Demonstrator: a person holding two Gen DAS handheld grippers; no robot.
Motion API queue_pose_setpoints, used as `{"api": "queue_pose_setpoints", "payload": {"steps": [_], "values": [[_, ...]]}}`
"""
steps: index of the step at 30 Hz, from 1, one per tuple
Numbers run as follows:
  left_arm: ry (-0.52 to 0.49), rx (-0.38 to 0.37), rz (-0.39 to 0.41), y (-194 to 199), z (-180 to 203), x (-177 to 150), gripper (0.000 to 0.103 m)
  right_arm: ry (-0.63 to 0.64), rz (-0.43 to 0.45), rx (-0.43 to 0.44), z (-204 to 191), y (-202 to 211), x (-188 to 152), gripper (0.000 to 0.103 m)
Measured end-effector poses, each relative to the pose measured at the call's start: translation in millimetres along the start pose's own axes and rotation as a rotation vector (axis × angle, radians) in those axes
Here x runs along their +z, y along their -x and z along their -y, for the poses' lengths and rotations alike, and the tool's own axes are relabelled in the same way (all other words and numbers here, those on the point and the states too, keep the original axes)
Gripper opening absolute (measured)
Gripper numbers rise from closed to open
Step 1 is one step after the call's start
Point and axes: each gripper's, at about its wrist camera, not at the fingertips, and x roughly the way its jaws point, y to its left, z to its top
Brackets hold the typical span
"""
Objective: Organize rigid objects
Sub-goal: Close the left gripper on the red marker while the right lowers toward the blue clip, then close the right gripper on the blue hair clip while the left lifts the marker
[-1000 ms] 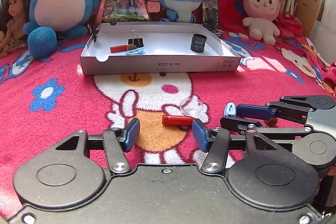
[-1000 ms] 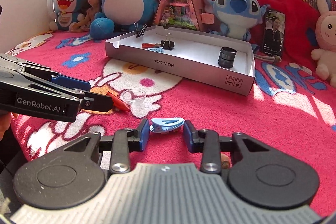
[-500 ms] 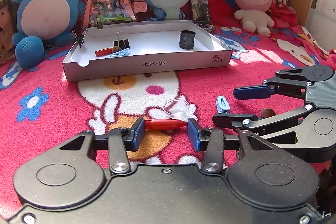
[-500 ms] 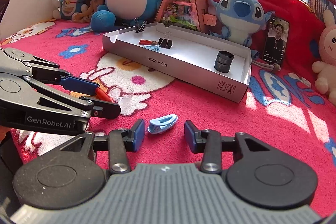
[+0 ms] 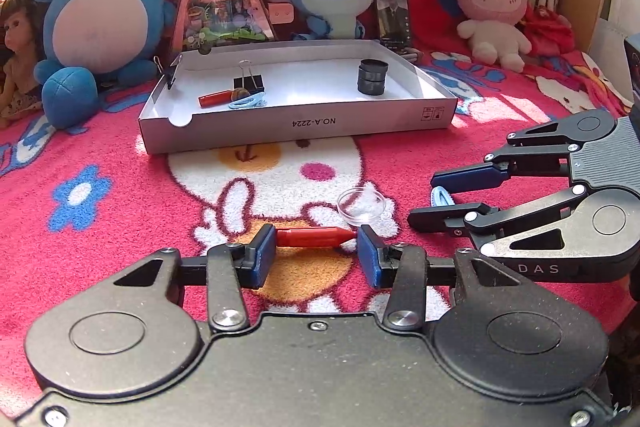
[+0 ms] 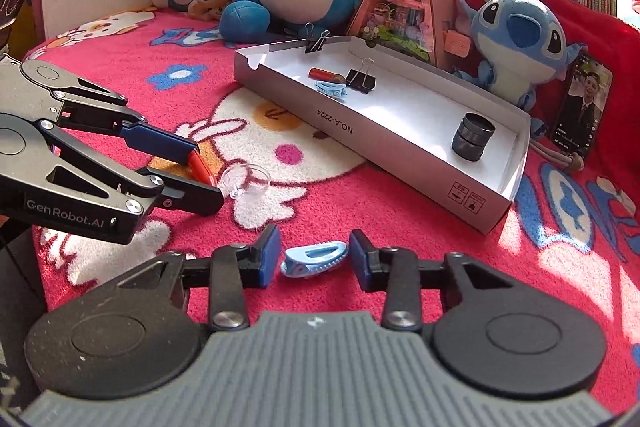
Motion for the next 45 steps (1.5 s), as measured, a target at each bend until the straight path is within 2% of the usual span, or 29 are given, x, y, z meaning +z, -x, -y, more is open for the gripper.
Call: {"api": "queue_pose_setpoints", "payload": {"steps": [4,9,10,13,14,18,26,29,32,37,45], "values": [[0.041,0.04,0.004,-3.0,-5.6,0.7,0.042,-0.115,0.024,-0.076,-2.3,0.2,-3.4,0.038],[0.095,0.067,0.014,-6.2,-9.9,1.9,0.042,-0.378,0.049,-0.337,-10.0,-4.4,-5.2,0.038],[0.103,0.07,0.015,-6.3,-10.6,2.1,0.042,-0.438,0.057,-0.358,-10.7,-5.0,-6.2,0.039],[0.118,0.073,0.017,-5.4,-13.5,3.0,0.042,-0.52,0.073,-0.383,-15.4,-3.0,-5.2,0.049],[0.12,0.076,0.018,-5.0,-14.4,3.0,0.043,-0.519,0.071,-0.371,-16.4,-1.9,-4.1,0.061],[0.123,0.086,0.016,-3.9,-19.1,0.9,0.042,-0.401,0.042,-0.32,-23.0,2.4,-1.3,0.072],[0.115,0.098,0.016,-1.6,-22.5,-1.8,0.043,-0.125,0.03,-0.332,-25.7,17.3,-8.3,0.074],[0.12,0.098,0.016,-1.0,-22.5,-2.0,0.043,-0.066,0.026,-0.278,-21.0,21.6,-5.7,0.074],[0.121,0.101,0.015,-0.9,-23.1,-2.9,0.043,-0.056,0.017,-0.268,-16.4,25.4,-3.7,0.076],[0.118,0.104,0.015,-1.7,-22.2,-3.0,0.043,-0.056,-0.036,-0.344,-14.4,17.2,-8.4,0.076],[0.121,0.105,0.017,-2.5,-22.3,-2.7,0.043,-0.297,0.002,-0.338,-9.1,11.7,-7.2,0.076]]}}
